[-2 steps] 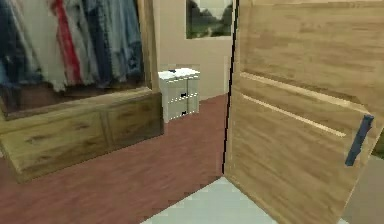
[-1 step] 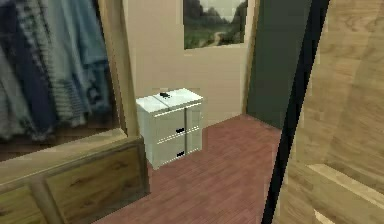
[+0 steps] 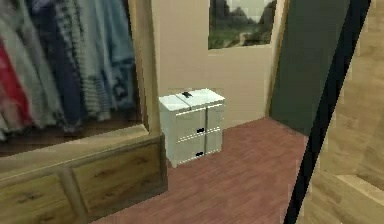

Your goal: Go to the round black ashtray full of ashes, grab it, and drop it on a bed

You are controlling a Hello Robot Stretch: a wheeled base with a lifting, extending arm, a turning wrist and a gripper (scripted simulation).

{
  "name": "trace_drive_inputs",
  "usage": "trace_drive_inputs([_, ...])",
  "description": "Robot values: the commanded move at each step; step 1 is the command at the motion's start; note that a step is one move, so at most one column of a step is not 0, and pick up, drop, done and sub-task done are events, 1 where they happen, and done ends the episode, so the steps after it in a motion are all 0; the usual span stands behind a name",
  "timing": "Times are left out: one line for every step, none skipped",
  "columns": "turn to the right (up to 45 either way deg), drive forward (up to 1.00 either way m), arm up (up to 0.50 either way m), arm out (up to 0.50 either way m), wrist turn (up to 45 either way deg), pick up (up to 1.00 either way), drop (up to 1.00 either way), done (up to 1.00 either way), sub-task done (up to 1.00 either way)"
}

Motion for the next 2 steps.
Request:
trace_drive_inputs([0.0, 0.55, 0.0, 0.0, 0.0, 0.0, 0.0, 0.0, 0.0])
trace_drive_inputs([-9.0, 0.0, 0.0, 0.0, 0.0, 0.0, 0.0, 0.0, 0.0])
